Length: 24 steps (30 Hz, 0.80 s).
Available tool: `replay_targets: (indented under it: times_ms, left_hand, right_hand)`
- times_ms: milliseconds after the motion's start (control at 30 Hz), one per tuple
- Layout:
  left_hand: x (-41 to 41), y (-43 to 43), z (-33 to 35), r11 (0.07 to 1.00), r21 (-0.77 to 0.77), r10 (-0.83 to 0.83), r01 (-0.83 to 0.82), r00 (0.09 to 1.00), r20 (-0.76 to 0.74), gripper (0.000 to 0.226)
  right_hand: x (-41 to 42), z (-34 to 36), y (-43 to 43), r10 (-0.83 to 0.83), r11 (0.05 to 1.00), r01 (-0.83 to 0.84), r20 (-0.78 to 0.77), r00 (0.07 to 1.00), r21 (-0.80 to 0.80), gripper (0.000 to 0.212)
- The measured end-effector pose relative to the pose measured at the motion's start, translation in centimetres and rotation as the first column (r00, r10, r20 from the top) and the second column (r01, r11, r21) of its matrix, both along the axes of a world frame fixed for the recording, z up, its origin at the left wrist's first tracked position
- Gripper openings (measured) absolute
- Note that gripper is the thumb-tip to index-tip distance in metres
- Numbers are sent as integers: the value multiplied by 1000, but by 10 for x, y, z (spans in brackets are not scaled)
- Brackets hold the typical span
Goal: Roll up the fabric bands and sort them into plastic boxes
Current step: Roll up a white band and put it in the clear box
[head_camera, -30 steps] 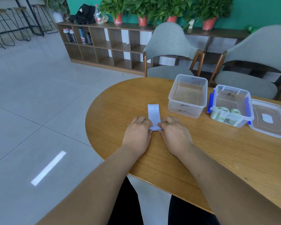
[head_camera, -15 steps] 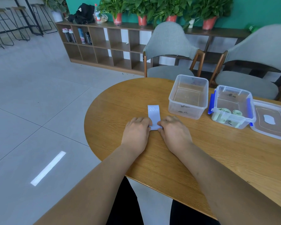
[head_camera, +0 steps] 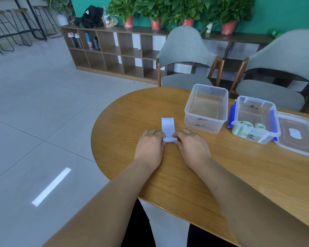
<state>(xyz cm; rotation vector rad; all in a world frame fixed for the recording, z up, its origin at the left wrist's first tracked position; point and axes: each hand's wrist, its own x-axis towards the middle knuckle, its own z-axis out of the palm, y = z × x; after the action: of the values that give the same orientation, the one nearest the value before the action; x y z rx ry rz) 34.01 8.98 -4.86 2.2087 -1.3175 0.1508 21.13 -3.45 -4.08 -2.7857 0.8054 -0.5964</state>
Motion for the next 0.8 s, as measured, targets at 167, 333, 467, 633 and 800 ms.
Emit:
replay_targets:
  times_ms: [167, 333, 467, 633, 800]
  left_hand:
    - [-2, 12, -2, 999, -14, -29, 29, 1000, 8, 16]
    - [-17, 33, -1, 998, -30, -47, 46, 999, -18, 19]
    - [-33, 48, -1, 998, -36, -57, 56, 998, -40, 18]
    - [-52, 66, -2, 995, -59, -80, 77, 995, -59, 17]
    - [-67, 78, -3, 994, -65, -94, 90, 993, -65, 15]
  right_hand:
    - [-10, -2, 2, 65, 998, -65, 21, 998, 1, 22]
    - [-29, -4, 16, 89, 996, -89, 19, 996, 1, 21]
    - [-46, -5, 30, 99, 995, -100, 42, 994, 19, 21]
    - [-68, -6, 46, 111, 993, -112, 47, 993, 28, 21]
    - [-87, -8, 58, 114, 993, -117, 72, 991, 37, 21]
